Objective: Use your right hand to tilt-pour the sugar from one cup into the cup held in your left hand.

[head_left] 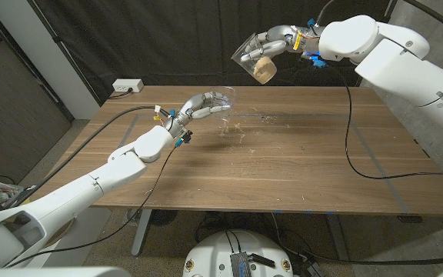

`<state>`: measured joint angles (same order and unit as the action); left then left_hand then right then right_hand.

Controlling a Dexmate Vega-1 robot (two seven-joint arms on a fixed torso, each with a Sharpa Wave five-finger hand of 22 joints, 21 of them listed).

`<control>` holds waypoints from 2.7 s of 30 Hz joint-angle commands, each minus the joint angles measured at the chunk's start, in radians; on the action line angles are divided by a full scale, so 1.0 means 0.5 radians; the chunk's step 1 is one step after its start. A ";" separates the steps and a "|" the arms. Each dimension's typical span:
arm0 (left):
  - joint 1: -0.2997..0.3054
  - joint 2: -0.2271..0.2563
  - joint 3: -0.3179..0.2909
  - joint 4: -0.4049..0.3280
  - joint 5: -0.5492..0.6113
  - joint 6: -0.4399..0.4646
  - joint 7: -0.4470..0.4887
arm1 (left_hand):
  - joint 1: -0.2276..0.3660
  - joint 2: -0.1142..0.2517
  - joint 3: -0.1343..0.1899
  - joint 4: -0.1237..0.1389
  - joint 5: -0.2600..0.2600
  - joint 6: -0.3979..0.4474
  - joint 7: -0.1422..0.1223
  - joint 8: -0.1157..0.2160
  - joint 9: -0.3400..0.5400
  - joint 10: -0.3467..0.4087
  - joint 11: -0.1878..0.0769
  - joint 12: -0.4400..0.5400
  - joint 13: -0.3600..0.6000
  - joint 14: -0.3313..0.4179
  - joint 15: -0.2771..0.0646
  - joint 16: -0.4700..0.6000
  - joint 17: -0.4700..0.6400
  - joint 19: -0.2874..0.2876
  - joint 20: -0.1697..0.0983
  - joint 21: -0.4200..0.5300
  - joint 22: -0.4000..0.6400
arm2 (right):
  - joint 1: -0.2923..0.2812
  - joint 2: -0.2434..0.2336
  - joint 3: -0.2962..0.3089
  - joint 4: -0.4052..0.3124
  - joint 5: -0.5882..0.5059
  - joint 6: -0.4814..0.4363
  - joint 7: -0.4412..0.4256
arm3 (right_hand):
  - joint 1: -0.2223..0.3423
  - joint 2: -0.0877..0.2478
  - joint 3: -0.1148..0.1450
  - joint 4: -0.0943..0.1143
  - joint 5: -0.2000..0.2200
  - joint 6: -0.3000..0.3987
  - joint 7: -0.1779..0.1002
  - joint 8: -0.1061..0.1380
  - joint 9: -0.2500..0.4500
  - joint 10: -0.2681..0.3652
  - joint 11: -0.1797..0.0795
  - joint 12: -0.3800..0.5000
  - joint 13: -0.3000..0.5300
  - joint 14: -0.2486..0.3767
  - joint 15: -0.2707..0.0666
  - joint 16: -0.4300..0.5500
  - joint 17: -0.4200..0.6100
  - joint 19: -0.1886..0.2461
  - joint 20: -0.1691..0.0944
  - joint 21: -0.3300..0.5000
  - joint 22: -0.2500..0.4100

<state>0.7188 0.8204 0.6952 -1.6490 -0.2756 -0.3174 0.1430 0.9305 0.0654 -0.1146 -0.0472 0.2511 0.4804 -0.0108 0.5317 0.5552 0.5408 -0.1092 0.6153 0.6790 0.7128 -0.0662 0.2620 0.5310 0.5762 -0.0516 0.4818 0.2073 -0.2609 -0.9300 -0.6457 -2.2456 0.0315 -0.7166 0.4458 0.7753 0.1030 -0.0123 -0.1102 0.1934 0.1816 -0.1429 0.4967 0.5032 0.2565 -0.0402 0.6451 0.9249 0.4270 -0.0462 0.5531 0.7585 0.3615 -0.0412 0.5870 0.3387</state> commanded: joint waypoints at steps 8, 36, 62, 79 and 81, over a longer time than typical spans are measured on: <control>-0.109 -0.026 0.049 0.137 0.077 -0.124 -0.036 | 0.017 0.027 -0.021 -0.001 -0.011 0.015 -0.016 0.000 -0.005 0.028 -0.036 0.010 0.005 0.008 -0.171 -0.019 0.014 -0.006 -0.057 0.013 0.003 | 0.147 0.133 -0.194 -0.028 -0.326 -0.142 0.263 | -0.023 0.006 -0.001 0.008 0.019 0.042 -0.029 -0.003 0.002 0.019 -0.013 -0.007 0.002 0.033 -0.360 -0.005 0.006 -0.002 -0.073 0.012 -0.001; -0.189 -0.044 0.070 0.276 0.042 -0.203 -0.122 | 0.021 0.041 -0.033 0.004 -0.028 0.031 -0.022 0.006 -0.017 0.038 -0.039 0.011 0.002 0.019 -0.173 -0.035 0.025 -0.013 -0.059 0.019 0.003 | 0.374 0.288 -0.526 0.093 -0.943 -0.194 0.679 | -0.040 0.005 -0.008 0.011 0.031 0.085 -0.041 -0.003 0.000 0.030 -0.030 -0.017 0.009 0.051 -0.362 -0.020 0.017 -0.003 -0.074 0.018 -0.019; -0.219 -0.075 0.065 0.385 0.019 -0.263 -0.145 | 0.032 0.049 -0.043 0.004 -0.040 0.039 -0.022 0.012 -0.023 0.055 -0.038 0.011 -0.004 0.029 -0.175 -0.048 0.034 -0.017 -0.060 0.024 0.003 | 0.330 0.497 -0.520 0.216 -1.631 0.058 1.185 | -0.044 0.006 -0.010 0.008 0.045 0.112 -0.067 -0.005 0.002 0.052 -0.052 -0.022 0.010 0.080 -0.364 -0.026 0.034 -0.014 -0.077 0.015 -0.040; -0.288 -0.174 0.088 0.563 -0.001 -0.380 -0.218 | 0.042 0.061 -0.045 0.003 -0.043 0.037 -0.028 0.017 -0.020 0.051 -0.035 0.011 0.000 0.031 -0.172 -0.056 0.040 -0.018 -0.063 0.028 0.003 | 0.228 0.684 -0.405 0.261 -1.960 0.229 1.420 | -0.060 0.014 -0.013 0.016 0.053 0.135 -0.061 -0.004 0.003 0.059 -0.054 -0.025 0.014 0.087 -0.364 -0.034 0.045 -0.014 -0.082 0.016 -0.052; -0.289 -0.174 0.089 0.562 0.006 -0.376 -0.215 | 0.042 0.061 -0.046 0.003 -0.044 0.040 -0.027 0.017 -0.022 0.057 -0.038 0.013 0.001 0.031 -0.171 -0.056 0.041 -0.017 -0.063 0.029 0.003 | 0.215 0.704 -0.391 0.269 -1.992 0.255 1.433 | -0.061 0.014 -0.013 0.016 0.053 0.141 -0.058 -0.002 0.003 0.061 -0.056 -0.025 0.015 0.087 -0.364 -0.035 0.046 -0.014 -0.082 0.016 -0.054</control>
<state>0.5886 0.7524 0.7326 -1.4019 -0.2716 -0.4862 0.0495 0.9464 0.0862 -0.1313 -0.0470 0.2358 0.4931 -0.0236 0.5342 0.5414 0.5576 -0.1180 0.6186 0.6738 0.7180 -0.0713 0.2398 0.5496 0.5729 -0.0551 0.4921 0.2069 -0.1264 -0.6318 -0.8715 -2.1278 -0.8671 -0.6441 1.0977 0.7397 0.0989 -0.0166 -0.1062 0.2147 0.2256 -0.1574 0.4885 0.5037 0.2797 -0.0633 0.6375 0.9293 0.4593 -0.0428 0.5360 0.7763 0.3563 -0.0465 0.5920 0.3104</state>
